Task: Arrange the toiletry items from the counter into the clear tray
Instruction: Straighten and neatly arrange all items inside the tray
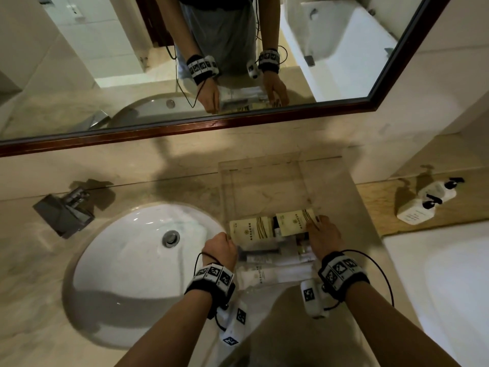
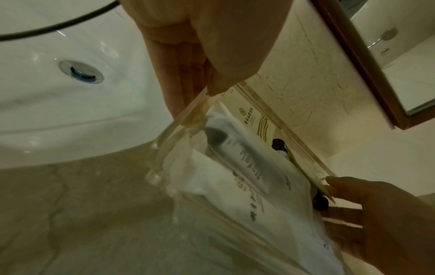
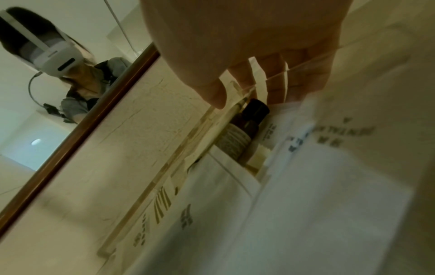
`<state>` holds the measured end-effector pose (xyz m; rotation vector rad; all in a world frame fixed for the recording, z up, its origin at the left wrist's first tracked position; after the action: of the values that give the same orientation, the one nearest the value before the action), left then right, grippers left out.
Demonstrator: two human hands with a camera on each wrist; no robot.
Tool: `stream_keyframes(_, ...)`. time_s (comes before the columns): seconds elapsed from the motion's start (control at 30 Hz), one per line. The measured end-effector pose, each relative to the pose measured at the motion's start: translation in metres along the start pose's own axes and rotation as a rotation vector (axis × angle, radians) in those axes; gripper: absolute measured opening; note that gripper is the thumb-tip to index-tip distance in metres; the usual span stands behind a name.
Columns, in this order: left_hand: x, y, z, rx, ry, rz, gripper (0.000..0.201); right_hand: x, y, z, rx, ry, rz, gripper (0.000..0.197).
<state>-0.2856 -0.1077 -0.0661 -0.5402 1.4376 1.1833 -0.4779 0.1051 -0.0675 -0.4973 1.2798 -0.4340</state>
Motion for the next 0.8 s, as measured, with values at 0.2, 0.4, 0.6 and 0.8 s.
stream_keyframes(0.2, -0.002, -0.002, -0.006, -0.048, -0.014, 0.125, 0.032, -0.004, 0.0, -0.004, 0.052, 0.022, -0.066, 0.028)
stream_keyframes(0.4, -0.003, -0.007, -0.011, -0.119, -0.013, 0.185, 0.032, 0.001, 0.0, -0.01, 0.092, 0.013, -0.13, 0.029)
stream_keyframes(0.6, 0.0, -0.008, -0.023, -0.177, -0.025, 0.225, 0.037, 0.0, 0.004, -0.016, 0.106, -0.034, -0.109, 0.034)
stream_keyframes(0.8, -0.008, -0.004, -0.022, -0.231, -0.06, 0.262, 0.03, -0.002, 0.006, -0.021, 0.105, -0.149, 0.01, 0.056)
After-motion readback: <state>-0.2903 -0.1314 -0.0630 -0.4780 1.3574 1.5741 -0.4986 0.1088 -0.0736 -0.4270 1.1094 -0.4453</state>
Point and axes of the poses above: each hand's wrist, its own z-axis away from the middle knuckle, its own x-axis out of the palm, y = z × x, the point moved 7 cm from there along -z, towards the middle knuckle, and after that the axes turned 15 degrees about y, right-handed, at the moved point
